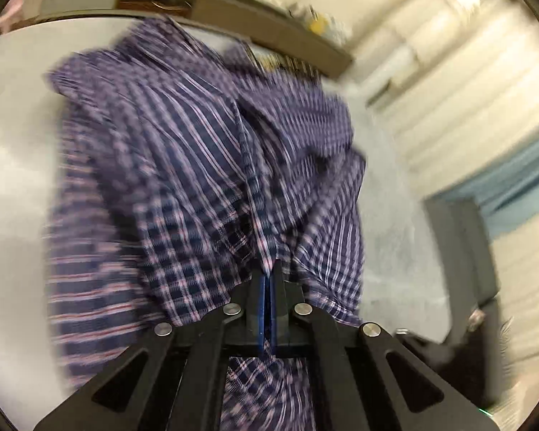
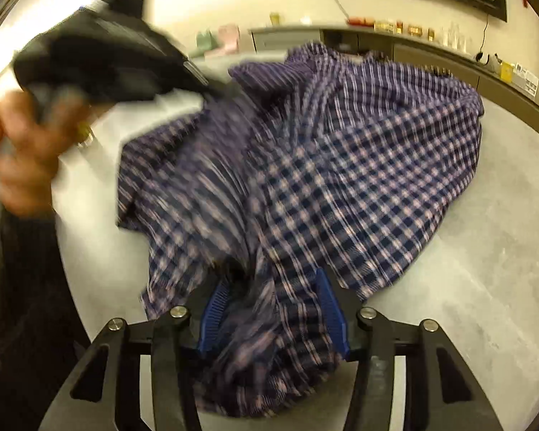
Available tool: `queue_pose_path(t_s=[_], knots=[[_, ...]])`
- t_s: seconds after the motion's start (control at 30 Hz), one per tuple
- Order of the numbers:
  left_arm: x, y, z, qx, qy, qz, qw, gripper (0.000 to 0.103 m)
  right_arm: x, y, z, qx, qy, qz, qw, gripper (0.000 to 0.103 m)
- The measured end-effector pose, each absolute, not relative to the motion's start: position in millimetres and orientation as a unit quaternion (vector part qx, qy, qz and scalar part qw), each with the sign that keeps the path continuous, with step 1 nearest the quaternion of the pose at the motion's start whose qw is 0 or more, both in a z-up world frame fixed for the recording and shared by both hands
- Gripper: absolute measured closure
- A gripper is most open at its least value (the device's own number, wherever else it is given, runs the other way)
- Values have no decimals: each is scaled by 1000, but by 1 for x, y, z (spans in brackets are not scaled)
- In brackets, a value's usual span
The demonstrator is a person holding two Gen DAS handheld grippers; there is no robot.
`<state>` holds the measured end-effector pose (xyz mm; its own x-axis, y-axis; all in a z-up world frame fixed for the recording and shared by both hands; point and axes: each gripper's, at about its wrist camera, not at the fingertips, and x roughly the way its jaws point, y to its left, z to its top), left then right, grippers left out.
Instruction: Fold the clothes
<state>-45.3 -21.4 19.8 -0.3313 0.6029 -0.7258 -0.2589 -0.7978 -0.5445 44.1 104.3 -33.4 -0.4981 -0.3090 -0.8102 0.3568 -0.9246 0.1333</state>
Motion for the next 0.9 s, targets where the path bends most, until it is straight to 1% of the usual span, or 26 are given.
queue_pose_path(t_s=[0.03,0.07,0.17,0.23,0.3,0.33,0.37,0.4,0.43,0.47,0.5,0.53,0.6,0.63,0.67,0.7,0.77,0.8,0.87,0.9], knots=[[-44,-38,30,-500,-178,804,268,103,42,107,-33,464,31,-866,181,91],[-42,-54,40,-488,-188,810,265,103,42,113,-30,466,32,-868,167,99],[-37,-131,73,-439,-216,844,221,103,47,163,-6,449,-21,-886,112,99],[-32,-195,84,-413,-234,866,154,103,57,212,11,440,-82,-891,75,99],[-29,-249,84,-407,-223,883,69,103,66,263,13,438,-135,-888,-14,99],[-27,-261,77,-417,-213,883,45,103,73,291,12,438,-165,-881,-66,99],[-25,-272,69,-429,-203,880,28,103,80,317,9,437,-191,-871,-120,95],[-22,-282,61,-442,-193,876,10,101,90,337,3,441,-200,-855,-187,89],[-18,-289,54,-448,-184,875,-2,100,96,346,1,444,-202,-844,-224,73],[-14,-289,50,-450,-177,875,-6,100,102,352,3,436,-208,-836,-259,68],[-12,-287,48,-449,-173,877,-11,96,109,351,13,415,-216,-841,-272,68],[-11,-281,49,-441,-171,881,-16,93,108,341,24,401,-203,-853,-265,67],[-9,-265,57,-418,-169,892,-15,90,93,297,46,390,-144,-884,-214,62],[-7,-255,63,-407,-169,898,-3,88,86,275,58,384,-114,-897,-188,53],[-7,-242,68,-398,-169,902,15,87,78,252,65,381,-85,-907,-159,46],[-10,-223,71,-397,-171,901,44,86,69,224,56,397,-56,-908,-120,44],[-14,-176,70,-408,-178,887,122,80,50,169,39,426,2,-904,-40,42],[-15,-146,62,-430,-178,868,172,77,41,142,30,439,30,-898,0,42],[-16,-86,36,-480,-172,825,244,77,21,90,10,464,85,-879,71,42],[-14,-63,23,-497,-170,809,262,77,8,82,-8,486,99,-866,64,43]])
